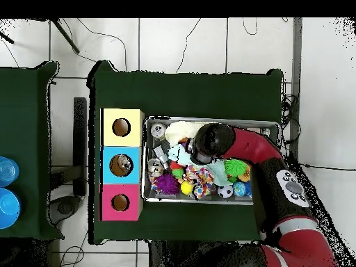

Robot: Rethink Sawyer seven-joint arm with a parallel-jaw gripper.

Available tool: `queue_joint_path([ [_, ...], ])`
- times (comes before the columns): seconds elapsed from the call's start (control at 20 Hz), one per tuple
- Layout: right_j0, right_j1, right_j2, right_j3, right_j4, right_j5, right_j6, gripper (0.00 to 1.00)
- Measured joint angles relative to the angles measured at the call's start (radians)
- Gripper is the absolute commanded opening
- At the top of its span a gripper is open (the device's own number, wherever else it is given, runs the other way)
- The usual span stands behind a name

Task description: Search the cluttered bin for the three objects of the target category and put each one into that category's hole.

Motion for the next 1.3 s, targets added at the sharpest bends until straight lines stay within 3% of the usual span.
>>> queue_joint_path([
  [0.4,0.034,-0.089,0.000,0.005,0.006,0.175,0.000,1.00],
  [0.6,0.047,-0.129,0.000,0.016,0.013,0.200,0.000,1.00],
  [1.0,0.066,-0.129,0.000,0.027,0.014,0.172,0.000,1.00],
  [1.3,0.070,-0.064,-0.001,0.031,0.002,0.013,0.000,1.00],
])
